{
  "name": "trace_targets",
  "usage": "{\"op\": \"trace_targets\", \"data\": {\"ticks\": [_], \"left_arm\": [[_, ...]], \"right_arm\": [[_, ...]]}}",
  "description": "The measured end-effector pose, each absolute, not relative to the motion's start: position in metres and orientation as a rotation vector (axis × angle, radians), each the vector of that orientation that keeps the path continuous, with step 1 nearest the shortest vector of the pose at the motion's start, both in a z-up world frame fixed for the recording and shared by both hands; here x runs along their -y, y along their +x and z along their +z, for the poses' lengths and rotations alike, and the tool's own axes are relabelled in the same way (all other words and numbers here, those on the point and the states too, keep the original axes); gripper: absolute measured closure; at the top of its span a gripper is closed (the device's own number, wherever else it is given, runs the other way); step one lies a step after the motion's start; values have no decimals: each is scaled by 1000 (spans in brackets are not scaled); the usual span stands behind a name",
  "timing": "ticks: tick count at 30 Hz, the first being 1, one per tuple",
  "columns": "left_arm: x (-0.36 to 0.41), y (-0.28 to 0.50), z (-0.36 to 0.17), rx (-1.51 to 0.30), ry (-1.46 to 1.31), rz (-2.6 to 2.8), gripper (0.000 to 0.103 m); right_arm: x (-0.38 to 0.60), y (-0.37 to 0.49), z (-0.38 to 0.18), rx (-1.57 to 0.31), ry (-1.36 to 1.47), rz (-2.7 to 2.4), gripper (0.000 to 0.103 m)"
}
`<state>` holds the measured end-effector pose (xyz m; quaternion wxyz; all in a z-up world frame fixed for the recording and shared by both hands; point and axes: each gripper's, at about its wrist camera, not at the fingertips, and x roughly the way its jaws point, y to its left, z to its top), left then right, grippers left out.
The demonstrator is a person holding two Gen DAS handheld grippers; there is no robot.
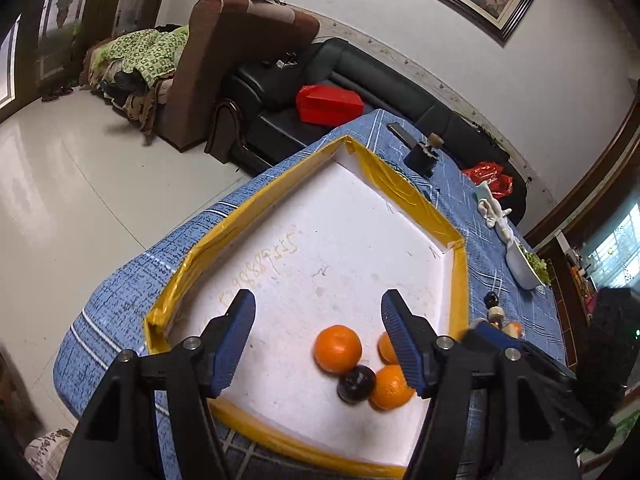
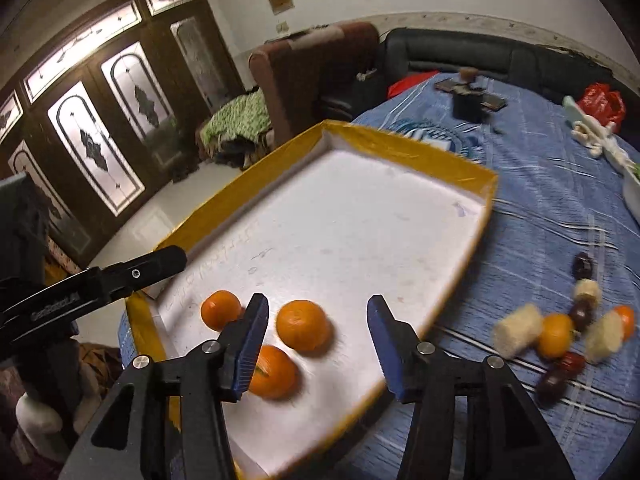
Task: Organize fruits
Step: 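Carry the oranges in both tools to the tray and open both tools, then grasp a white yam piece with the right tool while the left tool grasps a red date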
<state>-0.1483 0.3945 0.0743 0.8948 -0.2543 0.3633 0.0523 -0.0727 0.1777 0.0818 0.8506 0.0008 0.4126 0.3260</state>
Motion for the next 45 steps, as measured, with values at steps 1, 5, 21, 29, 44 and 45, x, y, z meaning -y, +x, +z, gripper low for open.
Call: {"op": "trace_targets", "data": {"ticks": [1, 5, 21, 29, 44, 45], "left_arm": [[-392, -150, 76, -750, -522, 105, 38], [-374, -156, 84, -735, -486, 71, 34], [-201, -142, 80, -811, -100, -241, 33], [-172, -124, 61, -883, -14, -260, 42], [-137, -70, 24, -978, 58, -268, 52], [-134, -67, 21, -987, 64, -272, 52]], "right_arm": [[-164, -75, 85, -860, 15, 670, 45], [-77, -86, 84, -841, 81, 516, 43], [23, -56, 52, -883, 168, 305, 43], [-4, -19, 49, -831, 142, 282, 43], [4, -22, 41, -861, 129, 298, 61], [4, -22, 41, -857, 130, 300, 60]]}}
